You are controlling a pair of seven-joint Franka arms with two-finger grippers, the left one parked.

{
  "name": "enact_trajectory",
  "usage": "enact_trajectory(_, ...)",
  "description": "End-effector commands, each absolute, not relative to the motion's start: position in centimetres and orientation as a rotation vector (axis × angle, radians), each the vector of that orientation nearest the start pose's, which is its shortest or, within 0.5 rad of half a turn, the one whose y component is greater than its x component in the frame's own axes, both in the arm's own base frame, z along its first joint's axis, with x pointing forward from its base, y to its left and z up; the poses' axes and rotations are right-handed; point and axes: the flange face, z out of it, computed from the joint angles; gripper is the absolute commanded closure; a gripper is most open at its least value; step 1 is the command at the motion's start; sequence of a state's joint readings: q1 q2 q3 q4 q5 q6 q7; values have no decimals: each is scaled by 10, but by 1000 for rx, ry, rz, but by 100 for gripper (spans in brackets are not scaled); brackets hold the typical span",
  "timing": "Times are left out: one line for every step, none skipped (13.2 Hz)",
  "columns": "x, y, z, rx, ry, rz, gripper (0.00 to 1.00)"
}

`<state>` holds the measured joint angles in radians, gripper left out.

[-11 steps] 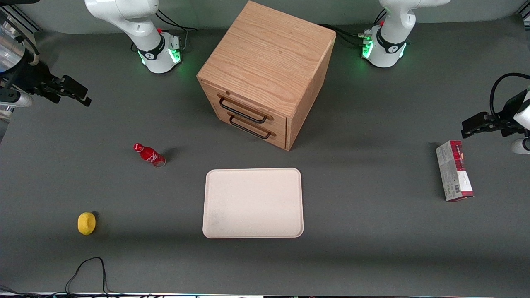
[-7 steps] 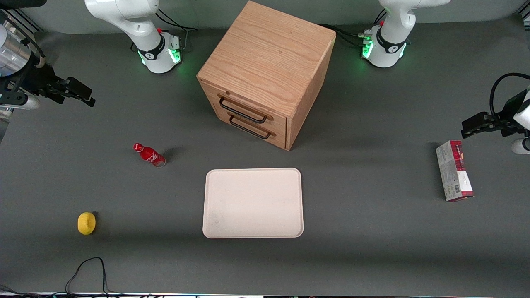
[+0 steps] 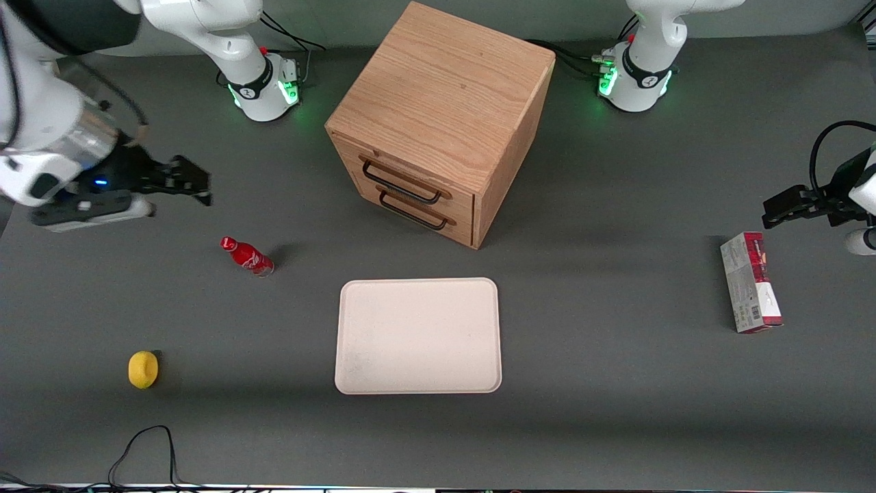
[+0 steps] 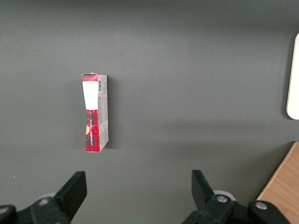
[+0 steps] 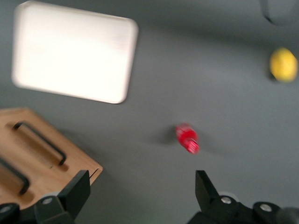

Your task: Open upper drawer

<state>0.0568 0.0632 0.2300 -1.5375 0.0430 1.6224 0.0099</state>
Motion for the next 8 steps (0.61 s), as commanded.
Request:
enact_trajectory(551,240,620,-2944,-736,-10,0)
enact_trajectory(540,267,619,-2911,-815,-1,0)
enact_trajectory(528,294,617,-2884,-896,4,0)
enact_trajectory(522,311,611,-2876,-959,15,0)
enact_trajectory(518,323,605,-2864,-1002,32,0)
enact_trajectory(513,334,600,-2842,-1031,54,0)
enact_trajectory(508,346,592,-2815,-1064,83,0)
enact_trajectory(506,359,576,-2772,-1123,135,0)
